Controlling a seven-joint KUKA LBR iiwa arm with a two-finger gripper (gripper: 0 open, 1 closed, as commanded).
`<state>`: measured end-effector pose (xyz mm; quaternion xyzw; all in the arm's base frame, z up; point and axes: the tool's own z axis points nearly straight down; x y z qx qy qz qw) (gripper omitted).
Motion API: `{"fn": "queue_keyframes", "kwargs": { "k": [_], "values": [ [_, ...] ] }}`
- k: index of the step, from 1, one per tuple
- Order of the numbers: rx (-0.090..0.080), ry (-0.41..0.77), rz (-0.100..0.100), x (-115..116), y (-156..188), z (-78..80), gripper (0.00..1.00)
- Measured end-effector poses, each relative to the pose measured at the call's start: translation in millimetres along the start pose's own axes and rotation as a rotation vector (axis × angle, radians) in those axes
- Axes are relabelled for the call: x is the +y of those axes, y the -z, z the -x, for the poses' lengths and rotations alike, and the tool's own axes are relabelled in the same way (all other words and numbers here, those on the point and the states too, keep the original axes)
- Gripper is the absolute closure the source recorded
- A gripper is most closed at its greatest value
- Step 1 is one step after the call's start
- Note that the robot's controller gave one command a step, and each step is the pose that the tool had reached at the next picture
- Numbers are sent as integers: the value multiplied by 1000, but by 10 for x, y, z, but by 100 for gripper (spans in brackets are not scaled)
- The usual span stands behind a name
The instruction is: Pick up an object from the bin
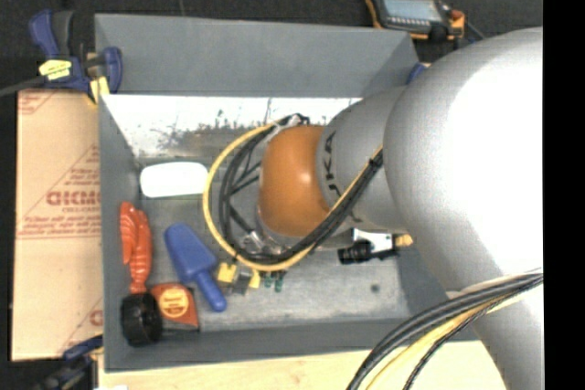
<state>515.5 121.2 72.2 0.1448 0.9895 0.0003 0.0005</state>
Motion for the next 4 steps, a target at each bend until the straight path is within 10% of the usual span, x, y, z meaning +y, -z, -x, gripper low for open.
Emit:
{"fn": "queue_keyframes", "kwargs": {
  "k": [4],
  "values": [
    [-1, 4, 1, -6, 629, 8, 100]
  ]
}}
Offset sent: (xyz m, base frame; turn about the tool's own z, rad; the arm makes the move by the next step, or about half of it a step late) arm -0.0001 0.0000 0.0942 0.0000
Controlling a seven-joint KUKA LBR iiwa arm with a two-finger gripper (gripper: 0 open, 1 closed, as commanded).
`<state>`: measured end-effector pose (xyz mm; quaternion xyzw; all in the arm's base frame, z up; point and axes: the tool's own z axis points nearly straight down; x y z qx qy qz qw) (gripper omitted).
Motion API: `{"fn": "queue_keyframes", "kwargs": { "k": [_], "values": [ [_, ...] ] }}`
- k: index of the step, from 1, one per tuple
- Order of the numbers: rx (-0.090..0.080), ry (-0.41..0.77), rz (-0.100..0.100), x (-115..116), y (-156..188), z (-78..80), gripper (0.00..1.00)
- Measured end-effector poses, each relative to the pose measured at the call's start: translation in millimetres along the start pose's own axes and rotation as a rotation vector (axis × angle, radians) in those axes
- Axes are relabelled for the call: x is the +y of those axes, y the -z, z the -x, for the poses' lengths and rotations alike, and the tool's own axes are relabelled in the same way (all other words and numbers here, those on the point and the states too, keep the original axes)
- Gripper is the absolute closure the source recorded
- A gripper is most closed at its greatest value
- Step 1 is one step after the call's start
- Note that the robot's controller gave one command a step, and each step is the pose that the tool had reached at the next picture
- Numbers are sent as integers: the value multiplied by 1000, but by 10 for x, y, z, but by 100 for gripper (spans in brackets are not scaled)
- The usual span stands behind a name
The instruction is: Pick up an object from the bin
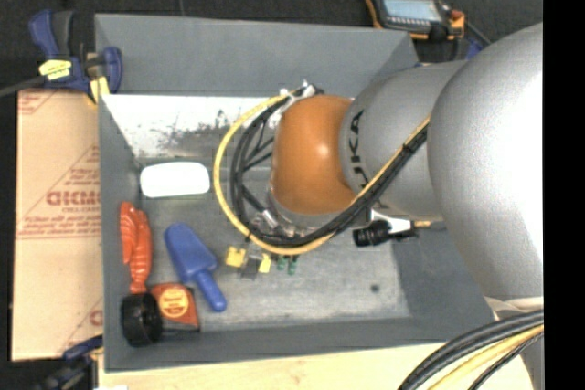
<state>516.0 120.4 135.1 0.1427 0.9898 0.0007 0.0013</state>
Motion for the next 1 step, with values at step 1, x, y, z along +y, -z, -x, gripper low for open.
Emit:
{"fn": "queue_keyframes", "kwargs": {
  "k": [1],
  "values": [
    [3, 2, -2, -6, 110, -6, 100]
  ]
}}
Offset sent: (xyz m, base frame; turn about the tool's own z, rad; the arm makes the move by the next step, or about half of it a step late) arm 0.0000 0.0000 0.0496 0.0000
